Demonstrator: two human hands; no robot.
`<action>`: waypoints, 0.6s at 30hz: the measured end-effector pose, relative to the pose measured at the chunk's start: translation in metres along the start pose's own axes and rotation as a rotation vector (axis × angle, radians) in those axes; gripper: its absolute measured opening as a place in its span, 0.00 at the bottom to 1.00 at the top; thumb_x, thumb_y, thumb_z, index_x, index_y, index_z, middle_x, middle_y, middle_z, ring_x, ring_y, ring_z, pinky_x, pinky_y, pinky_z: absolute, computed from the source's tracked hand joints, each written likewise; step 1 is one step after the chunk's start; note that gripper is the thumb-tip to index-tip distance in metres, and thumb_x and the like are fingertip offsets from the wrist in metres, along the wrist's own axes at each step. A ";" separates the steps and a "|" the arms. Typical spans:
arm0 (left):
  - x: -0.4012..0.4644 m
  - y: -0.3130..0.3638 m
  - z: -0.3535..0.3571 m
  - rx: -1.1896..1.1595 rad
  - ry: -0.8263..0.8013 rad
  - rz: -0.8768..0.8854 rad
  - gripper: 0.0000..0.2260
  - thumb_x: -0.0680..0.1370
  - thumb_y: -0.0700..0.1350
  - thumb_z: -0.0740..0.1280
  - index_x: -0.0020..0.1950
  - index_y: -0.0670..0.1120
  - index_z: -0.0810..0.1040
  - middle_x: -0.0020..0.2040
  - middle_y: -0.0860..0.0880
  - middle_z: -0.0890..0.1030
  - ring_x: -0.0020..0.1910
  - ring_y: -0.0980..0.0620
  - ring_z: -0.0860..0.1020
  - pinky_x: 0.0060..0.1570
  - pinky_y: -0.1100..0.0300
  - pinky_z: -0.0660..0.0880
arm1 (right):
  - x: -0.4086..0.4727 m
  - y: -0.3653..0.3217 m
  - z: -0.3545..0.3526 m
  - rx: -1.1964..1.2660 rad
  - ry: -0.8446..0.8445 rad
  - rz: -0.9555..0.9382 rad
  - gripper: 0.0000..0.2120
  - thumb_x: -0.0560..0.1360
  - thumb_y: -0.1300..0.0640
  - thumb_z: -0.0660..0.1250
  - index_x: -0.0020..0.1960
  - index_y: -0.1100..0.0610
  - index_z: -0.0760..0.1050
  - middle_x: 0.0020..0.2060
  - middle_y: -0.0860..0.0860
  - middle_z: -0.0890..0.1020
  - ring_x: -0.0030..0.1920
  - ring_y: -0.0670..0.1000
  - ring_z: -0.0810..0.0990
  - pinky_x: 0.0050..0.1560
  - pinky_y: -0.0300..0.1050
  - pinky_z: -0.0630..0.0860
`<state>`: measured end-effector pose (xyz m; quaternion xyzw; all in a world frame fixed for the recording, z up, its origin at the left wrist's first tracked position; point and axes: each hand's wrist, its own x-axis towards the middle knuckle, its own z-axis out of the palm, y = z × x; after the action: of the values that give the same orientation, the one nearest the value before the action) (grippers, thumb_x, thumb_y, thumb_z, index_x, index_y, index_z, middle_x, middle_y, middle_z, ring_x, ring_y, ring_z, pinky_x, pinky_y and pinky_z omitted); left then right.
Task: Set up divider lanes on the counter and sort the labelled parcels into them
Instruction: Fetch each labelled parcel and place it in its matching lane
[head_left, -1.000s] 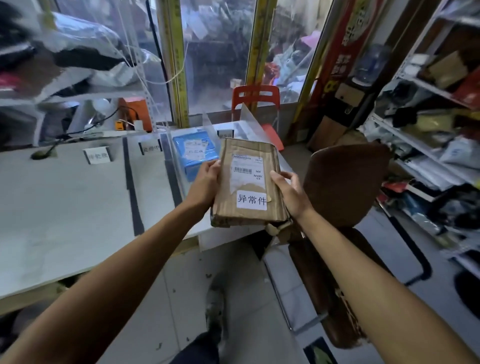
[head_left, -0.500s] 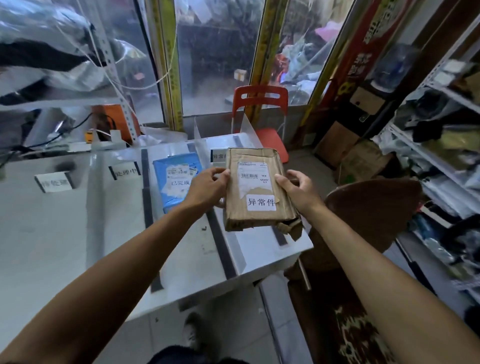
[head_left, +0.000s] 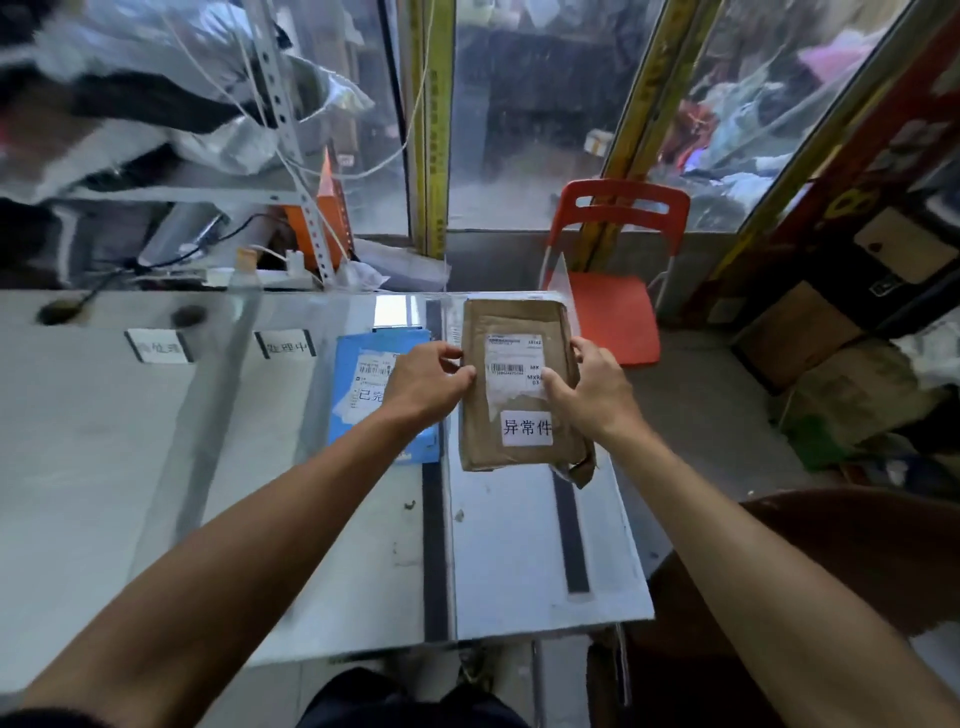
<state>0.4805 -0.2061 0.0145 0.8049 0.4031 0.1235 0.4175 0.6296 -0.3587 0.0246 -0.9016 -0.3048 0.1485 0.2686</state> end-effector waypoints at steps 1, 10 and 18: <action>0.004 0.001 0.002 0.019 0.002 -0.018 0.18 0.80 0.50 0.71 0.67 0.45 0.80 0.60 0.47 0.84 0.56 0.50 0.81 0.55 0.59 0.75 | 0.008 0.000 0.001 -0.024 -0.013 -0.008 0.29 0.78 0.43 0.68 0.75 0.52 0.66 0.64 0.54 0.75 0.63 0.58 0.76 0.63 0.59 0.76; 0.018 -0.005 0.034 0.307 0.101 -0.120 0.21 0.79 0.59 0.68 0.69 0.50 0.80 0.65 0.46 0.78 0.67 0.44 0.69 0.62 0.51 0.70 | 0.044 0.016 0.019 0.006 -0.195 -0.104 0.26 0.78 0.49 0.69 0.74 0.49 0.66 0.60 0.52 0.77 0.59 0.53 0.79 0.61 0.54 0.78; 0.020 -0.016 0.054 0.322 -0.002 -0.236 0.27 0.79 0.59 0.68 0.77 0.58 0.68 0.77 0.48 0.58 0.75 0.42 0.57 0.73 0.45 0.60 | 0.048 0.040 0.036 -0.092 -0.344 -0.136 0.29 0.75 0.48 0.69 0.73 0.49 0.64 0.65 0.53 0.73 0.63 0.56 0.76 0.61 0.59 0.78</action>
<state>0.5133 -0.2171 -0.0345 0.8086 0.5089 0.0068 0.2954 0.6699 -0.3414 -0.0330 -0.8514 -0.4131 0.2678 0.1807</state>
